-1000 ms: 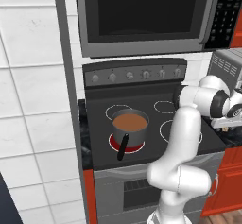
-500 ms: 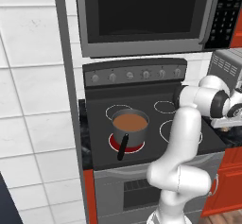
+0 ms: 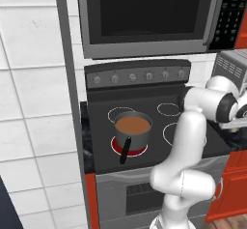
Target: Pick up the sugar cube(s) and place them in the saucepan with hot chocolate.
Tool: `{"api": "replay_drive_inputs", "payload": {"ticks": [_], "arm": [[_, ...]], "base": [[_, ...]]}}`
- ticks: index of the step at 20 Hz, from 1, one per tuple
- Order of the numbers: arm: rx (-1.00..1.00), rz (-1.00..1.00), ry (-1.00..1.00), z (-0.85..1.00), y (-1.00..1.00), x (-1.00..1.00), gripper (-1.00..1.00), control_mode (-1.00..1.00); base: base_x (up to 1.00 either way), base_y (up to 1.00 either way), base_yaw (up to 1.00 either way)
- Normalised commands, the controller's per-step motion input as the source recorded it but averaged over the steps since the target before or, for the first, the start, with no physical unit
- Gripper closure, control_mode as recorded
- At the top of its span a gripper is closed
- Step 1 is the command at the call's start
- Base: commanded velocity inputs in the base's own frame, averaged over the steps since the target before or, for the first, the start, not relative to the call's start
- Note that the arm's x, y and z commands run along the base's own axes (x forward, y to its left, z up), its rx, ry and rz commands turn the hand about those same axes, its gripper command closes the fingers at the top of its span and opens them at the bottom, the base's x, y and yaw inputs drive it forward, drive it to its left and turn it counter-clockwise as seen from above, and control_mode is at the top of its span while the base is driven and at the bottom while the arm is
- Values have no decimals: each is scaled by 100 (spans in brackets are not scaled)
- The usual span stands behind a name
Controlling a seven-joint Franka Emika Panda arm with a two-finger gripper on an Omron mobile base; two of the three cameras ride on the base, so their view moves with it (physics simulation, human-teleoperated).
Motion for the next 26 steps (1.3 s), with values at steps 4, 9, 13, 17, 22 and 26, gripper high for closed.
{"api": "replay_drive_inputs", "payload": {"ticks": [4,9,13,17,22,26], "arm": [[0,6,-6,84,11,-50,100,-100],[0,8,-3,74,40,-56,100,-100],[0,11,-2,44,78,-55,100,-100],[0,13,0,27,100,-33,100,-100],[0,11,-4,30,100,-13,100,-100],[0,9,-9,42,100,-1,100,-100]], "base": [[0,0,0],[0,0,0],[0,0,0],[0,0,0],[0,0,0],[0,0,0]]}}
